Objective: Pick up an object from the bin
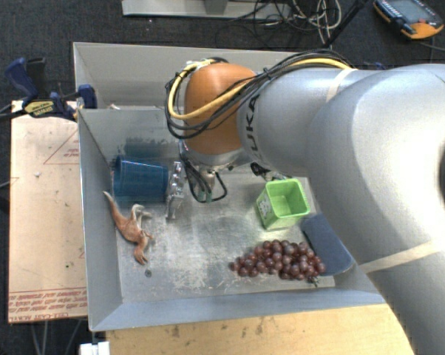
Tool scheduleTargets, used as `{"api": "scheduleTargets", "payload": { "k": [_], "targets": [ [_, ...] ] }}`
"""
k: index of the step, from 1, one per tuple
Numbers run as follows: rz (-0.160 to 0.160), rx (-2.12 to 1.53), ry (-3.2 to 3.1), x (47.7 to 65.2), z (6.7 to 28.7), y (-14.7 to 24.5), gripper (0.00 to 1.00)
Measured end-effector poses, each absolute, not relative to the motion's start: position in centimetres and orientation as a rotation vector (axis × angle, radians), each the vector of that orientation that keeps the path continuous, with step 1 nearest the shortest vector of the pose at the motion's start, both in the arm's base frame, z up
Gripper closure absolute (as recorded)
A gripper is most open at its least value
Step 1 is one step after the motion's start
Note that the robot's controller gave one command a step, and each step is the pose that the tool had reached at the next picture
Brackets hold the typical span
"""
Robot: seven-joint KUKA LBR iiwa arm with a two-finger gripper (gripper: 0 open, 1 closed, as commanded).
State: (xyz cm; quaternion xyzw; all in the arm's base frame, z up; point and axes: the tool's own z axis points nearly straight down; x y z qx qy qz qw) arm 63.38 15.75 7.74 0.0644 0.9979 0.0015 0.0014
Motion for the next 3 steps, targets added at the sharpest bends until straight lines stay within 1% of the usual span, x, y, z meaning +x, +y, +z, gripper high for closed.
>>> {"api": "scheduleTargets", "payload": {
  "k": [1,2,3],
  "targets": [
    [0.004,0.173,3.133,62.5,20.8,15.8,1.0],
    [0.003,0.174,3.134,62.5,20.7,15.8,1.0],
    [0.002,-0.121,3.138,65.6,15.3,18.4,0.0]
  ]
}}
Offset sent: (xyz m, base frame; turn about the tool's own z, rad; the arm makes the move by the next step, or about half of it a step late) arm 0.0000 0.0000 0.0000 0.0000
